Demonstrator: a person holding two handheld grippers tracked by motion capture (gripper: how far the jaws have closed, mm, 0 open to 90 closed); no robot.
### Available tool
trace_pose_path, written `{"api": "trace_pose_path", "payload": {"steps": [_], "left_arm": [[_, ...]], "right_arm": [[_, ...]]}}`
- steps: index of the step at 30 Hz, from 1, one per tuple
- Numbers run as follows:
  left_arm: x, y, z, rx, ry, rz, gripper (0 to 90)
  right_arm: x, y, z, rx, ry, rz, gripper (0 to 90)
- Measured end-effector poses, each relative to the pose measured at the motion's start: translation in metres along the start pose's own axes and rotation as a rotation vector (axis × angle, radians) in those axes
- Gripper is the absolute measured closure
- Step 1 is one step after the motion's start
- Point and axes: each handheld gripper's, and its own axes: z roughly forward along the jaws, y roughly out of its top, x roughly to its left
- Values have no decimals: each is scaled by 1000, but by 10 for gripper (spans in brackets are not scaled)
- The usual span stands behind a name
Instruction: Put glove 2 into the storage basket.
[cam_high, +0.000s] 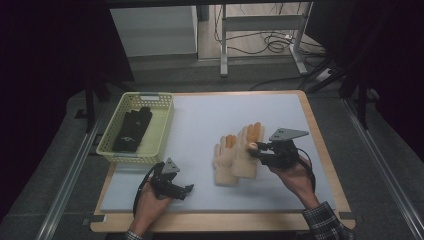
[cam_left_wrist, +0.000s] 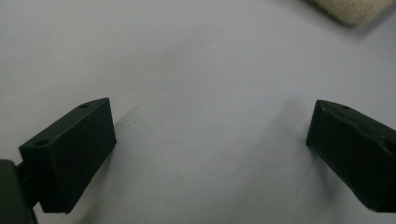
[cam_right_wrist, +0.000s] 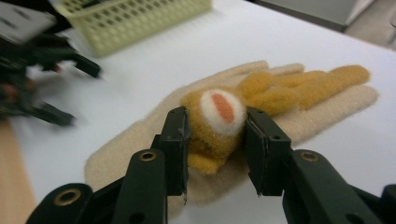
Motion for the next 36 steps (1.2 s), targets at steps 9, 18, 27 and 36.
{"api": "trace_pose_path", "payload": {"steps": [9,18,27,36], "left_arm": [[0,0,0,-1,0,-1,16],[0,0,0,1,-1,-1,16],[0,0,0,1,0,2,16],[0,0,0,1,-1,-1,16]], "right_arm": [[21,6,54,55,70,-35,616],[11,-24,86,115,63,-32,521],[1,-25,54,74,26,-9,411],[-2,-61,45,139,30,14,852]]}}
